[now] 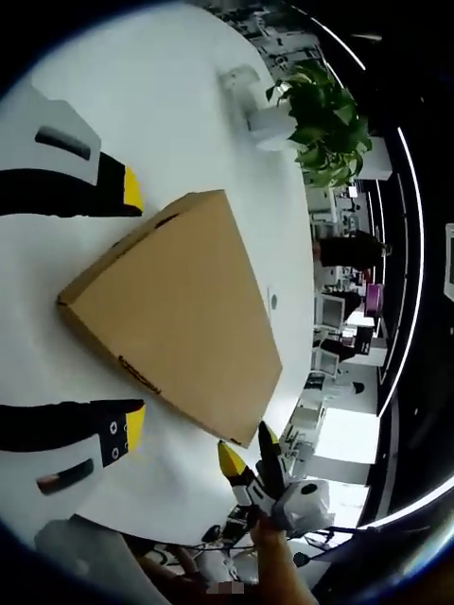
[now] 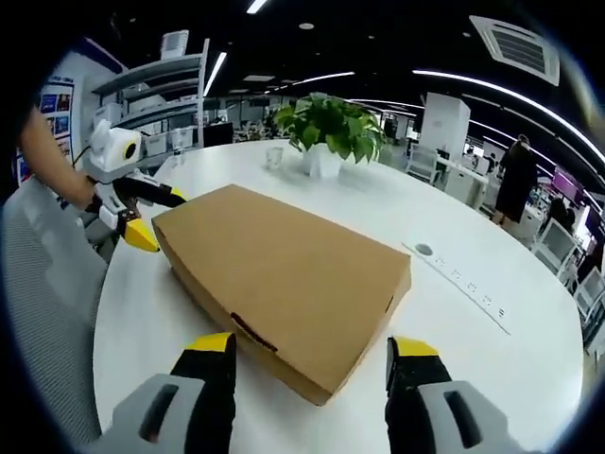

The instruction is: Operate the shoe box by opening the lid, removing the specified soft item, and placing it in the target area until the item is outside and the box remains undamaged.

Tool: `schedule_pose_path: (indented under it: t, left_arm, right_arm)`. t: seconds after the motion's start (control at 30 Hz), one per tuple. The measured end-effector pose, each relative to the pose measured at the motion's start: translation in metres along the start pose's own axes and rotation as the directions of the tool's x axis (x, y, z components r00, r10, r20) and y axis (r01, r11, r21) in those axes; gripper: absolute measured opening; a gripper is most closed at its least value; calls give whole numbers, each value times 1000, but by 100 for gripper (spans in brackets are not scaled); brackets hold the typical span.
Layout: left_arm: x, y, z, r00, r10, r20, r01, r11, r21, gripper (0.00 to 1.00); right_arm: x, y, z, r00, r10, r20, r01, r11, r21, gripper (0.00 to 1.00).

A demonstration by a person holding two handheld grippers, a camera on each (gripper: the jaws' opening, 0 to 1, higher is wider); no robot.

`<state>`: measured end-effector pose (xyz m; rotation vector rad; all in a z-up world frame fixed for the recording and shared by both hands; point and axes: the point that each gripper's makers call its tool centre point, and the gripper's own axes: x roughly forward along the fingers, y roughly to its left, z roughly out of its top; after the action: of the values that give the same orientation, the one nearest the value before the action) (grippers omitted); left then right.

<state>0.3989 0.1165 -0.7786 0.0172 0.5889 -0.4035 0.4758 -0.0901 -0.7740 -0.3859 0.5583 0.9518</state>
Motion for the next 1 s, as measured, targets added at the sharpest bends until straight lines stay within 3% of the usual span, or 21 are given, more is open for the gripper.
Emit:
schedule_pose_path:
  t: [0.3, 1.0]
  left_arm:
    - [3, 3, 2, 1000, 20, 14, -19, 999, -27, 79]
    - [8, -1, 4, 1000, 28, 12, -28, 1000, 8, 76]
  right_arm:
    - [7, 3, -4, 999, 30, -14, -30, 999, -10, 60]
    - [8, 5, -4, 999, 33, -19, -33, 999, 0, 60]
